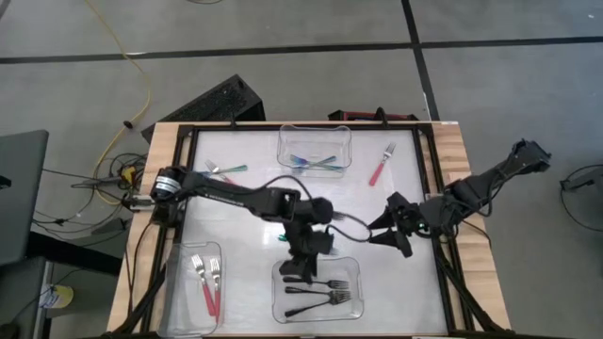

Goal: Sort silverware by color (type)
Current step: Put the blue fork into the top transparent bin

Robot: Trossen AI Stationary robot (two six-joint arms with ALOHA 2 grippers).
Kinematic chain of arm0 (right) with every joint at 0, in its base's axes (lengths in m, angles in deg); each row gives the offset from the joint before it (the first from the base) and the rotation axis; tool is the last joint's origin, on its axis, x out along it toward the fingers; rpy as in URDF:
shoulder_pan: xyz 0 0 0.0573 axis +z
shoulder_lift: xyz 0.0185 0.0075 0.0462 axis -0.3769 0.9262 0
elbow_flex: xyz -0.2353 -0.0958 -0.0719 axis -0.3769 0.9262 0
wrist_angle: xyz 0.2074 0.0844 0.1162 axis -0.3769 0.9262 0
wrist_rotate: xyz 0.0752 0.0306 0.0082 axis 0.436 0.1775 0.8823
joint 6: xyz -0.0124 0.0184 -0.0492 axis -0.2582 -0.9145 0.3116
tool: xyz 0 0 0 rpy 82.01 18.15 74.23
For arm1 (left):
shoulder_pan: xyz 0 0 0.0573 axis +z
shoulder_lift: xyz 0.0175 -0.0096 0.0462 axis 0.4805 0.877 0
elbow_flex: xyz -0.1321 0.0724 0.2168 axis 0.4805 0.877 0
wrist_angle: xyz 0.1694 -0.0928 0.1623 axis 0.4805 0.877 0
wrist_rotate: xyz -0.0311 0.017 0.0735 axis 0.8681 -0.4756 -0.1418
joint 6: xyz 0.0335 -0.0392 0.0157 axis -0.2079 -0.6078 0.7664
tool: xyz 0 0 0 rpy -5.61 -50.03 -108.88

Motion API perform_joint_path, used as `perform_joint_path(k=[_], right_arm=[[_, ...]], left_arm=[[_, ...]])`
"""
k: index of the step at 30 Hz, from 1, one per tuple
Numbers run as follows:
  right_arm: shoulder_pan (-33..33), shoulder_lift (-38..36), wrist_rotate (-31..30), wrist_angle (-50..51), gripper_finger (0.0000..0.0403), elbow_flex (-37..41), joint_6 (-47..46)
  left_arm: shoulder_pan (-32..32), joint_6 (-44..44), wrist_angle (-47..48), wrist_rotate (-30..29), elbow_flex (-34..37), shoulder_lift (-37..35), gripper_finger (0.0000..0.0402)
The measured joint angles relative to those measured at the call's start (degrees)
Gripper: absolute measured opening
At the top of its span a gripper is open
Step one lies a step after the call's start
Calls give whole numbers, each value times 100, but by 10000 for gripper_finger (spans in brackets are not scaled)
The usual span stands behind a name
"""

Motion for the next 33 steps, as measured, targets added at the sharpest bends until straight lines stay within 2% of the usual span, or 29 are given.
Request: perform_joint_path(k=[4,8,10,14,23,28,33], right_arm=[[294,262,-543,-91,260,0,-448],[612,642,-939,-310,260,0,-859],[756,849,-1030,-440,260,0,-1078],[1013,1273,-1165,-807,260,0,-1459],[1318,1918,-1281,-1209,260,0,-1791],[1269,1842,-1273,-1155,260,-2,-1520],[1193,1458,-1064,-1102,260,0,-925]], left_arm=[[161,1274,1086,-1114,-567,-14,149],[297,2449,1657,-2293,-793,-16,149],[363,2943,1783,-2585,-742,-4,149],[470,3586,1887,-2749,-493,87,149],[516,3596,1491,-2866,228,491,149],[358,3243,939,-3452,412,710,149],[297,2978,601,-3651,475,871,149]])
